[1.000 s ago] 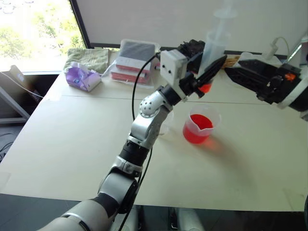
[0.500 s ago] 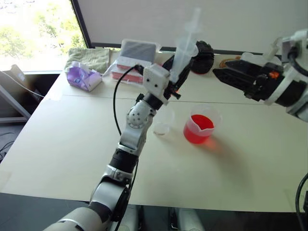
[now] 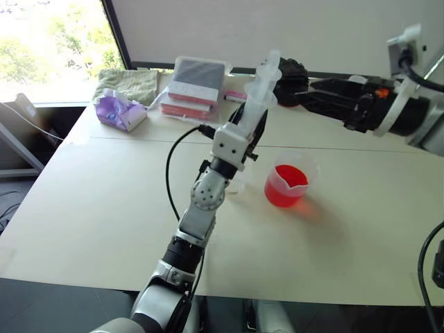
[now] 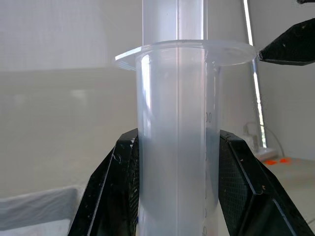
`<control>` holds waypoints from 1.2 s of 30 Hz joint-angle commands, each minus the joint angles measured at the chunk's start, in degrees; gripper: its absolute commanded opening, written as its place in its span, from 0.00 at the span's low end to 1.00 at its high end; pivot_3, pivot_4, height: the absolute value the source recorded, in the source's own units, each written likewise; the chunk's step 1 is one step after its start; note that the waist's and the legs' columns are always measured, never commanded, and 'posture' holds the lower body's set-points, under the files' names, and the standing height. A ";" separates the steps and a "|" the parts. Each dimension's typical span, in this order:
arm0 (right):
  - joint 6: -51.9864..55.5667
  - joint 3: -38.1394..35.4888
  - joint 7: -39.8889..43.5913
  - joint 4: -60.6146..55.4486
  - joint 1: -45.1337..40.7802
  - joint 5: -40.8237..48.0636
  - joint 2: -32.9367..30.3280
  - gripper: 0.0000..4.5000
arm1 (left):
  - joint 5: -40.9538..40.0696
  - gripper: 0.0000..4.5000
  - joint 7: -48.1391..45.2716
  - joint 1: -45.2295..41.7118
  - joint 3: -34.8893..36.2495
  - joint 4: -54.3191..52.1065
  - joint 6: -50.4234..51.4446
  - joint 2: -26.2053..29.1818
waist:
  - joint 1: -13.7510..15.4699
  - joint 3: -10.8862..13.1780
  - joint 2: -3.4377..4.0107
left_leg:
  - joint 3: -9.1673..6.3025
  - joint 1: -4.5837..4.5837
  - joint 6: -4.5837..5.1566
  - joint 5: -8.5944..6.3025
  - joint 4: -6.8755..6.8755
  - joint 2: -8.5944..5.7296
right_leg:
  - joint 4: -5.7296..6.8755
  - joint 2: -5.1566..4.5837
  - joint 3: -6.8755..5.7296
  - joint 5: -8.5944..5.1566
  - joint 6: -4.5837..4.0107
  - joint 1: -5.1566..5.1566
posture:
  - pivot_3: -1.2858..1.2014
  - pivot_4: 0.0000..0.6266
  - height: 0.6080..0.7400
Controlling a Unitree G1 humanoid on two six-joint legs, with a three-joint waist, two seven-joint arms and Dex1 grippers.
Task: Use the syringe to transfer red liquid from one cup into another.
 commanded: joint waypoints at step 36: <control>2.67 -1.20 8.59 2.48 -5.50 -7.83 2.64 0.79 | -2.08 0.35 -3.10 6.58 -3.75 -9.21 4.49 -1.42 | -0.06 0.00 0.01 | 0.00 -0.03 -0.01 0.00 -0.02 0.00 | 0.00 -0.02 0.00 0.00 -0.02 -0.06 | 0.52 0.24 1.00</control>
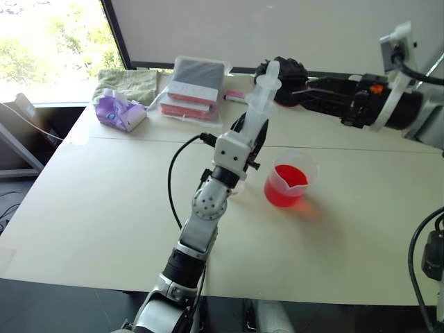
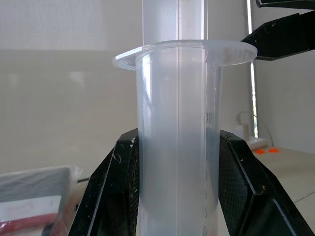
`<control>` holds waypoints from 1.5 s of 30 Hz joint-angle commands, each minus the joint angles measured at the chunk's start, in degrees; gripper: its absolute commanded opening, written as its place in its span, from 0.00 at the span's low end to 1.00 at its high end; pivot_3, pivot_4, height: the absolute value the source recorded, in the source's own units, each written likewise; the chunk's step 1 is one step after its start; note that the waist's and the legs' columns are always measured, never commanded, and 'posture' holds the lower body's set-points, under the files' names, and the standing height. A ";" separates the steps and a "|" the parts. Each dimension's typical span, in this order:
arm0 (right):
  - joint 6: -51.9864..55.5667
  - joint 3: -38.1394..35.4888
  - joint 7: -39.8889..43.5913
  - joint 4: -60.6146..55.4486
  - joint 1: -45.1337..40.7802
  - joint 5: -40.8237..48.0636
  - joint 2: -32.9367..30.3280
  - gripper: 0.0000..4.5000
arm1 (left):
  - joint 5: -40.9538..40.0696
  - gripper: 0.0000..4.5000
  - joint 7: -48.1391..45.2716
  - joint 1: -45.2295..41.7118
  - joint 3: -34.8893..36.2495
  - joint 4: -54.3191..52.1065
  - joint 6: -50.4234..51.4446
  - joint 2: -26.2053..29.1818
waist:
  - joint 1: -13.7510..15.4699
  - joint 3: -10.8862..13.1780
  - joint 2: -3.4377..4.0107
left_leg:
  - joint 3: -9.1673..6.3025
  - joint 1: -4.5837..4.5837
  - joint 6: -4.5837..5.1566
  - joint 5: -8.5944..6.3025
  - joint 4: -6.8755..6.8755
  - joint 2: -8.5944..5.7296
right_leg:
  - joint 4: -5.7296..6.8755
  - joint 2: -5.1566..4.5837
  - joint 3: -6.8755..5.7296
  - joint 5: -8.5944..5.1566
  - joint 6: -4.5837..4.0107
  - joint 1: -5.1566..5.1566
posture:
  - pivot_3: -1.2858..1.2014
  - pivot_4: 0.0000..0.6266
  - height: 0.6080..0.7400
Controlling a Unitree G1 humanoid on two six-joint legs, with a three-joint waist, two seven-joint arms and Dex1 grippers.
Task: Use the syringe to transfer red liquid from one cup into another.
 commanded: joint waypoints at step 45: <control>7.70 -0.68 -4.78 -3.32 -9.14 14.66 10.10 0.79 | -6.75 0.35 -7.16 3.60 -1.04 -6.42 2.18 2.82 | -0.07 0.00 0.03 | 0.00 -0.02 0.00 0.00 -0.03 0.01 | 0.00 -0.02 0.00 0.01 -0.03 -0.04 | 0.52 0.24 1.00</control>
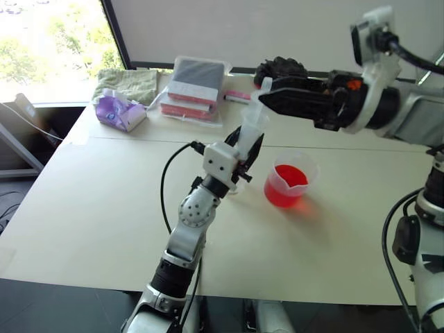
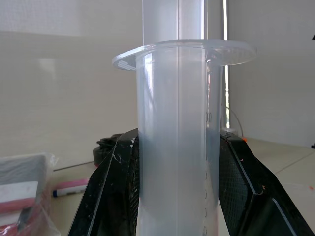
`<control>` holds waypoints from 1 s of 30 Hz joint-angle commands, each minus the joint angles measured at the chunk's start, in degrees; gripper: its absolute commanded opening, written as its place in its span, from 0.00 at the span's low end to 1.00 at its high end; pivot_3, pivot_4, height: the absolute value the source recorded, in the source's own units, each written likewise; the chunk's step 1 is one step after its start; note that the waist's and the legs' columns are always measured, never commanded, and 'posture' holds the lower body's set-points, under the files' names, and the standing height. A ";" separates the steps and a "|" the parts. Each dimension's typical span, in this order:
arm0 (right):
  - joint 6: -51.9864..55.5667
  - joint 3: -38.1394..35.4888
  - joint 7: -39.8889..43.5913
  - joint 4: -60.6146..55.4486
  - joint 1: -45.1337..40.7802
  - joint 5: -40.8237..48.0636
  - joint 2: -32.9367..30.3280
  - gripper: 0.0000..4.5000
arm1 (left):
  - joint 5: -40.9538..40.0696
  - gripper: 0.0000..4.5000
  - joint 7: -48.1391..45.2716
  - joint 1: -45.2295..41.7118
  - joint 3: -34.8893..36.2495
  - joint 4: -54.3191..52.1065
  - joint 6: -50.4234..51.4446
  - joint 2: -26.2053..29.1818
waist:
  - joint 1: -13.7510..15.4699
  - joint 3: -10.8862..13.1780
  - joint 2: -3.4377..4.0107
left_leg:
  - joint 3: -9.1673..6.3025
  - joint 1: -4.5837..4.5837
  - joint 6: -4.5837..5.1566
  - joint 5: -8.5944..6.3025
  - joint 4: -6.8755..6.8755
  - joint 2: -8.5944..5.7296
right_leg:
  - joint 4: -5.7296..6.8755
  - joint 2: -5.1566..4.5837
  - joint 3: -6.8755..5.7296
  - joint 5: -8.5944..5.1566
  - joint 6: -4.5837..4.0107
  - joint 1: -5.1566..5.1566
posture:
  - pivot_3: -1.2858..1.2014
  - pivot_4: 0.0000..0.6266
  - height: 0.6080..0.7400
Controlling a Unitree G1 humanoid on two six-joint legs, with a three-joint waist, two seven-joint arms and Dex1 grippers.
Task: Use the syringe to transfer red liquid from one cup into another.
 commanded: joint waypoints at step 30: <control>-0.87 3.83 3.53 -2.94 -1.15 -7.20 2.95 0.02 | -0.09 0.35 0.31 -0.71 -1.56 -2.18 0.11 -1.16 | -0.03 0.00 0.01 | 0.00 -0.13 0.00 0.00 0.00 0.00 | 0.00 0.00 0.00 0.00 -0.01 -0.14 | 0.52 0.24 1.00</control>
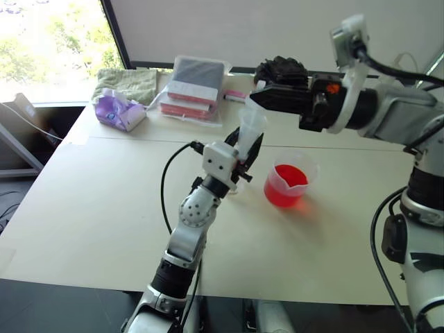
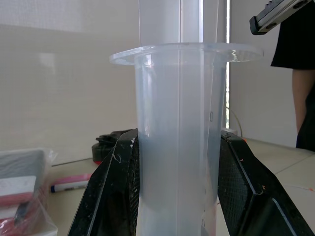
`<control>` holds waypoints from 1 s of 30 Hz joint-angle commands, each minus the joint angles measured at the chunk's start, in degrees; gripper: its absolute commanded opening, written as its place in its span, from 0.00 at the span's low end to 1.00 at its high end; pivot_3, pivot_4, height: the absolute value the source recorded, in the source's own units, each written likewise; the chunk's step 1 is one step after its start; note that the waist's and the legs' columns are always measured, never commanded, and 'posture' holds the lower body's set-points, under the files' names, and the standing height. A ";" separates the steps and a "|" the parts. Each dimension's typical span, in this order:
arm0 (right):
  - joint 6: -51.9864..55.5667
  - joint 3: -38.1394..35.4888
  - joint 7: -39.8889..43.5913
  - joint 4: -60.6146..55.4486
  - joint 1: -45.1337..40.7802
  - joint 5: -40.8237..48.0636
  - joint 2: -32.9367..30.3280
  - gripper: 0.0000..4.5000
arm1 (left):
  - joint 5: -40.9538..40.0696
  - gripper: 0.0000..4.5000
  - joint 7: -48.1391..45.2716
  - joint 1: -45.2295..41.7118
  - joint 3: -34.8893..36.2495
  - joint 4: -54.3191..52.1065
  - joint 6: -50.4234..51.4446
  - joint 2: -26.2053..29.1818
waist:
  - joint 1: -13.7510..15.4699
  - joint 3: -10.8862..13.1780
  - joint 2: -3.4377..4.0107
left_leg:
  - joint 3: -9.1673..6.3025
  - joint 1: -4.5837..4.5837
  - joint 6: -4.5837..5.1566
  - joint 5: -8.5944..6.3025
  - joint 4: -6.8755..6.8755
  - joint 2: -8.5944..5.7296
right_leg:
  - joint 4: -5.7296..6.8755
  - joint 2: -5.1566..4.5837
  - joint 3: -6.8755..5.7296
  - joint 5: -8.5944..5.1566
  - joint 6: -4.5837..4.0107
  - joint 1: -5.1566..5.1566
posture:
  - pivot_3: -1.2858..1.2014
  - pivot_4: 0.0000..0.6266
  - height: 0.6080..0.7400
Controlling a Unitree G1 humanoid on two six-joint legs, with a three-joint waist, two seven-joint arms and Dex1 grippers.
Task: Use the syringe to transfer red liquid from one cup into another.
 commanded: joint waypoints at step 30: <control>2.95 3.26 -1.42 -0.46 -1.24 -4.46 4.27 0.02 | 0.49 0.35 1.52 -1.25 -2.01 -2.41 -0.77 -1.14 | -0.01 -0.01 0.01 | 0.00 -0.38 -0.01 0.01 0.02 0.00 | 0.03 0.00 -0.01 0.04 -0.03 -0.38 | 0.52 0.24 1.00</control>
